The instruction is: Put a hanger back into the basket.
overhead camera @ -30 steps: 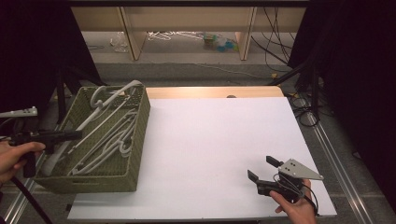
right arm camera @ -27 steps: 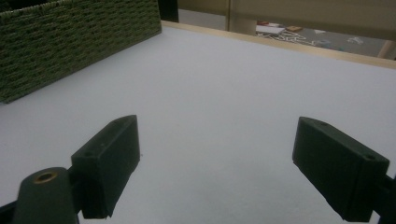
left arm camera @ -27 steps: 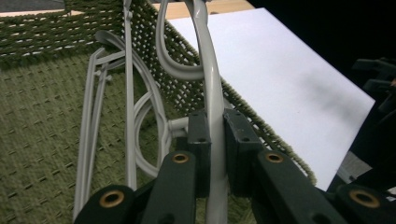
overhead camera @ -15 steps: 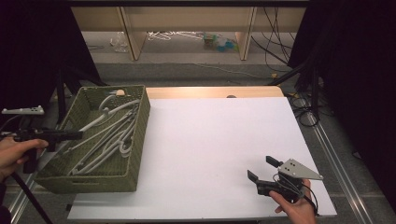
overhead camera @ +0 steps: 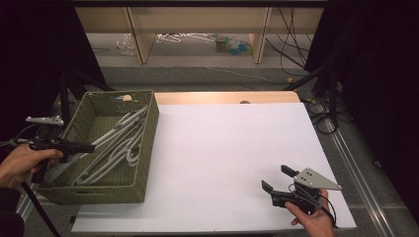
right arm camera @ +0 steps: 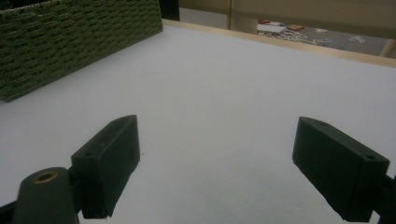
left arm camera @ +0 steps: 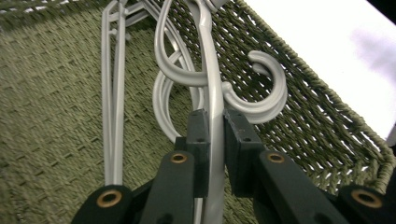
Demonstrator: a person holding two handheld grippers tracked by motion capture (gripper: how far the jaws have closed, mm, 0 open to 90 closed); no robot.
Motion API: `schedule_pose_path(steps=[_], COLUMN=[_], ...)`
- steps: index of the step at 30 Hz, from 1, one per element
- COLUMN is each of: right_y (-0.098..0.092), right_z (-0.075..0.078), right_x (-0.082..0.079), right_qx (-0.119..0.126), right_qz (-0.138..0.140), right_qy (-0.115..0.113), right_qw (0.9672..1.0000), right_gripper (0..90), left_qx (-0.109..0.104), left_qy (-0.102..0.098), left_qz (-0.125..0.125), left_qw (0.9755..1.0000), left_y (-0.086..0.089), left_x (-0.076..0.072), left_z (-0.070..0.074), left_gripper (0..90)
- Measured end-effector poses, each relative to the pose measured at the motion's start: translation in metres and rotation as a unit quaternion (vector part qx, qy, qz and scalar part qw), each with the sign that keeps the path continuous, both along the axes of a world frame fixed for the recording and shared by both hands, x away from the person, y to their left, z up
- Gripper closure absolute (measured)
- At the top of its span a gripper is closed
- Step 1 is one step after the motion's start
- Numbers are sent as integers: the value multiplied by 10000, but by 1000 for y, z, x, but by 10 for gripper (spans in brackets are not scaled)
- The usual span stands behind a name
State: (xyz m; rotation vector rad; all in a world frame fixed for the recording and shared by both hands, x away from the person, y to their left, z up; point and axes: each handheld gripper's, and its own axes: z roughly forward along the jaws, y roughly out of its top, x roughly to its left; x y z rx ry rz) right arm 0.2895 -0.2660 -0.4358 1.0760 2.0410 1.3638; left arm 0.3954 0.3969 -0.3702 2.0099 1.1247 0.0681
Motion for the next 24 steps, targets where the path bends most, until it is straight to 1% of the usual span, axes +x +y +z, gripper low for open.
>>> schedule_pose_path(steps=[1, 2, 3, 5, 6, 7, 9, 10, 11, 13, 14, 15, 16, 18, 19, 20, 22, 23, 24], right_y=[0, 0, 0, 0, 1, 1, 1, 1, 1, 1, 1, 1, 1, 1, 1, 1, 1, 1, 1], right_z=[0, 0, 0, 0, -1, -1, -2, -2, -1, -1, -1, -1, -1, -1, -1, -1, -1, -1, -1], right_x=[0, 0, 0, 0, 1, 1, 1, 1, 1, 1, 1, 1, 1, 1, 1, 1, 1, 1, 1], right_qx=[2, 2, 23, 25, 99, 99, 99, 101, 101, 102, 98, 98, 101, 102, 102, 102, 106, 106, 106], right_qz=[-6, -6, -6, -6, 32, 32, 15, 16, 16, 15, 18, 18, 29, 25, 25, 26, 21, 22, 22], right_qy=[1, 1, -13, -11, -37, -37, -30, -34, -38, -37, -33, -33, -32, -31, -31, -36, -39, -35, -35], right_qw=[10000, 10000, 10000, 10000, 9999, 9999, 9999, 9999, 9999, 9999, 9999, 9999, 9999, 9999, 9999, 9999, 9999, 9999, 9999], right_gripper=[159, 159, 159, 159, 159, 159, 160, 159, 160, 159, 159, 159, 160, 160, 160, 160, 160, 160, 160], left_qx=[-10, -10, 158, 175, 151, 140, 174, 217, 227, 192, 41, 41, -92, -223, -223, -289, -405, -388, -388], left_qy=[28, 28, 119, 131, 141, 140, 211, 180, 192, 166, 101, 101, 23, -59, -59, -135, -218, -281, -281], left_qz=[-47, -47, -135, -170, -166, -144, -199, -148, -147, -128, -58, -58, -102, -102, -102, -113, -192, -207, -207], left_qw=[10000, 10000, 9997, 9996, 9996, 9997, 9994, 9995, 9995, 9996, 9999, 9999, 9999, 9997, 9997, 9994, 9988, 9986, 9986], left_y=[-1, -1, -3, -4, -5, -6, -7, -7, -7, -8, -11, -11, -15, -19, -19, -22, -28, -31, -31], left_x=[-1, -1, -1, -1, 0, -1, -1, -2, -3, -4, -6, -6, -9, -11, -11, -13, -16, -18, -18], left_z=[-3, -3, -8, -10, -11, -11, -10, -9, -7, -6, -4, -4, -1, 2, 2, 4, 6, 8, 8], left_gripper=[805, 805, 803, 801, 796, 796, 764, 763, 764, 756, 746, 745, 737, 716, 694, 691, 672, 653, 626])
